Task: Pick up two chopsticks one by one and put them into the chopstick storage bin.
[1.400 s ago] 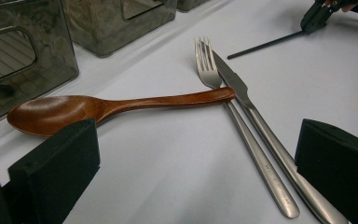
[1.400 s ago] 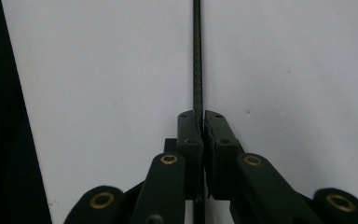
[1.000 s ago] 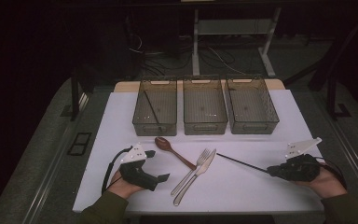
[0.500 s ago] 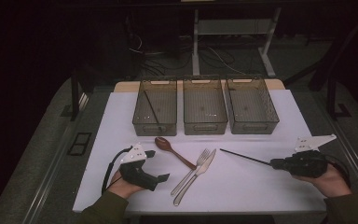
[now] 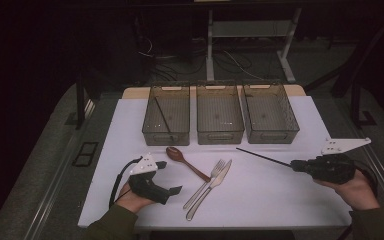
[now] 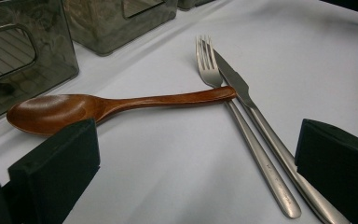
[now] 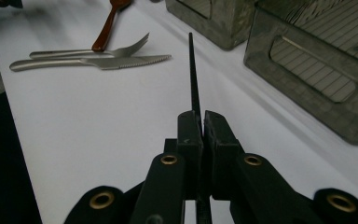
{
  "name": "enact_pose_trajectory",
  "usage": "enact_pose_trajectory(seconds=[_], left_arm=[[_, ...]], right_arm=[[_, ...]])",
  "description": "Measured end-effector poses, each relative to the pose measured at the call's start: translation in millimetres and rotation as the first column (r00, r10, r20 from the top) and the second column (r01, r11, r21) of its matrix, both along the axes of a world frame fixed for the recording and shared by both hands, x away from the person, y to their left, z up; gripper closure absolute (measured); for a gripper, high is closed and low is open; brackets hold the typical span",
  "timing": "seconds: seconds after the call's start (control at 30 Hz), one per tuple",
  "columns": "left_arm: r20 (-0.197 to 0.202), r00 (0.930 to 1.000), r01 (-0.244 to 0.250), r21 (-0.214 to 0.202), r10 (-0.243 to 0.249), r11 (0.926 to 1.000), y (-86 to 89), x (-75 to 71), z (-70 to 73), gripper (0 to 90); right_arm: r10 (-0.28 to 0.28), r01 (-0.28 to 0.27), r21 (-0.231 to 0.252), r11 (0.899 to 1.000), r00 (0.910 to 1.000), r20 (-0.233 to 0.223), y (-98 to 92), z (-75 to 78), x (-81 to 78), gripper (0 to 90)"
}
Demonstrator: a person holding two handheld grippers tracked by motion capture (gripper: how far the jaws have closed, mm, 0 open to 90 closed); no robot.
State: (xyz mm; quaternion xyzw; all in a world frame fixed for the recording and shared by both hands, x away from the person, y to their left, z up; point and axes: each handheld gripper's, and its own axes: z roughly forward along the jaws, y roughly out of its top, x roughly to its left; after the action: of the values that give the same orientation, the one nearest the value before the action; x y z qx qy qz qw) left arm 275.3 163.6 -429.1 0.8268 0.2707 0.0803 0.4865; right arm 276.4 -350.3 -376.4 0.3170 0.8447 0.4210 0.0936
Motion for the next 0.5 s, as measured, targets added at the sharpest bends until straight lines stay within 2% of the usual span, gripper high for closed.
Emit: enact_pose_trajectory(seconds=[0.33,0.5], left_arm=[[-0.001,1.0,-0.002,-0.002,0.002,1.0,0.0,0.2,-0.2,0.0],[0.001,1.0,-0.002,0.0,0.002,1.0,0.2,0.1,0.1,0.0]], right_arm=[[-0.032,0.031,0.033,0.999,0.9988,0.037,9.7,15.7,12.4,85.9],[-0.054,0.052,0.043,0.998,0.9978,0.038,20.9,21.4,21.7,85.9]])
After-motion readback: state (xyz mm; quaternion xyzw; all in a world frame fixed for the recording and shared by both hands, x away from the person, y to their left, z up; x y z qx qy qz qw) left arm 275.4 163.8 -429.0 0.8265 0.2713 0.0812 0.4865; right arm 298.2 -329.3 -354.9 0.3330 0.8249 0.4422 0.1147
